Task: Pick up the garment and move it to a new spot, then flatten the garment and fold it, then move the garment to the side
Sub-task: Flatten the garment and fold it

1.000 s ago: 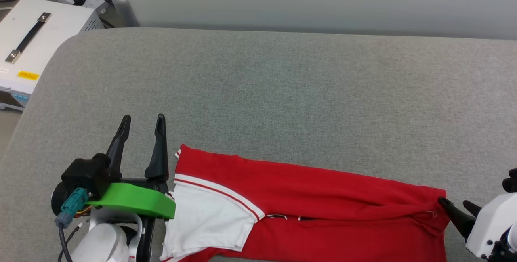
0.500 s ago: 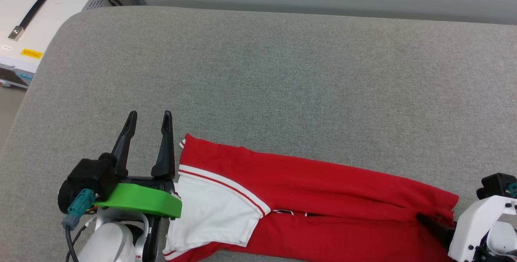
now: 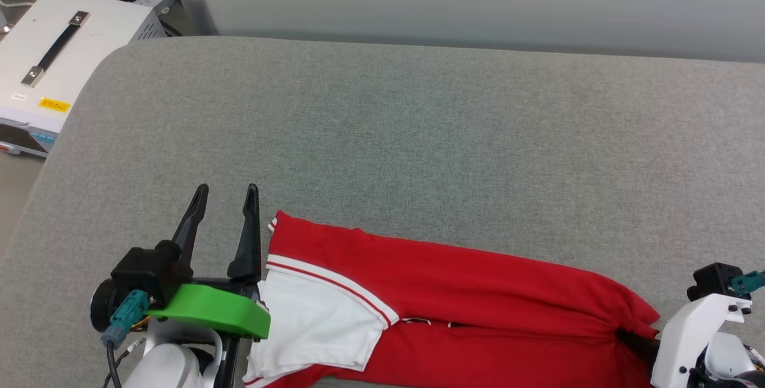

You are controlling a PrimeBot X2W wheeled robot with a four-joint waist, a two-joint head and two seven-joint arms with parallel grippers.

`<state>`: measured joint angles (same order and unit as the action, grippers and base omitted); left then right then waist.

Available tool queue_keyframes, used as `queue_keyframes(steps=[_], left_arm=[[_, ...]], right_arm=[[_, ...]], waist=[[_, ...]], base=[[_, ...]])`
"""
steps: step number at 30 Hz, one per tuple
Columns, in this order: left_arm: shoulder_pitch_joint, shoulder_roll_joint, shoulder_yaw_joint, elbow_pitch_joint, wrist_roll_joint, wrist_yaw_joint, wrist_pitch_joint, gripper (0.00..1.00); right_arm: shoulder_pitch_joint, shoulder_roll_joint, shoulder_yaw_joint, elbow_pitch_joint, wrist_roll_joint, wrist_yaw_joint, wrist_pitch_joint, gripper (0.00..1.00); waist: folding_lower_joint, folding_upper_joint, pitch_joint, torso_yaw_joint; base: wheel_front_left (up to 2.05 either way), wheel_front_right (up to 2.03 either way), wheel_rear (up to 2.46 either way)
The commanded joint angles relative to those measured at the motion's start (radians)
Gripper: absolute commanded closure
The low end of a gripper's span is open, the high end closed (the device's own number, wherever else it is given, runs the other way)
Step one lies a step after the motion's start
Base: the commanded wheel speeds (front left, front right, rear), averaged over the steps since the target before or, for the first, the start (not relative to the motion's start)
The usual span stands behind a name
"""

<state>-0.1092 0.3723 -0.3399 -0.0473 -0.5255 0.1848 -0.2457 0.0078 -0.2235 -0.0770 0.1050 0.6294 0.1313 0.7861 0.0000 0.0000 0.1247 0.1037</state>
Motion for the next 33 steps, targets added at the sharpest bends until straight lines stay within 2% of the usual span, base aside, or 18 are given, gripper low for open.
queue_keyframes(steps=[1,9,15,19,22,28,33], left_arm=[[0.020,0.006,-0.001,-0.001,0.013,0.003,0.002,0.00],[0.045,0.018,-0.005,-0.023,0.018,0.018,0.014,0.00],[0.053,0.025,-0.012,-0.037,0.024,0.027,0.023,0.00],[0.049,0.032,-0.013,-0.039,0.028,0.030,0.027,0.00],[0.045,0.036,-0.015,-0.038,0.032,0.034,0.033,0.00],[0.043,0.042,-0.022,-0.030,0.044,0.044,0.040,0.00],[0.038,0.044,-0.028,-0.030,0.046,0.045,0.045,0.00]], right_arm=[[-0.022,-0.011,-0.011,-0.002,-0.005,-0.001,-0.011,1.00],[-0.034,-0.040,-0.131,-0.021,-0.029,-0.001,0.023,1.00],[-0.020,-0.049,-0.282,-0.047,-0.070,-0.001,0.085,1.00],[-0.010,-0.040,-0.388,-0.075,-0.095,-0.001,0.138,1.00],[-0.017,-0.010,-0.450,-0.086,-0.099,-0.001,0.197,1.00],[-0.084,0.133,-0.522,-0.088,0.051,-0.001,0.379,1.00],[-0.127,0.171,-0.520,-0.069,0.217,-0.001,0.493,1.00]], waist=[[0.0000,0.0000,-0.024,-0.006],[0.0000,0.0000,-0.059,-0.020],[0.0000,0.0000,-0.069,-0.034],[0.0000,0.0000,-0.066,-0.041],[0.0000,0.0000,-0.063,-0.047],[0.0000,0.0000,-0.068,-0.049],[0.0000,0.0000,-0.075,-0.039]], base=[[0.00,0.00,0.00],[0.00,0.00,0.00],[0.00,0.00,0.00],[0.00,0.00,0.00],[0.00,0.00,0.00],[0.00,0.00,0.00],[0.00,0.00,0.00]])
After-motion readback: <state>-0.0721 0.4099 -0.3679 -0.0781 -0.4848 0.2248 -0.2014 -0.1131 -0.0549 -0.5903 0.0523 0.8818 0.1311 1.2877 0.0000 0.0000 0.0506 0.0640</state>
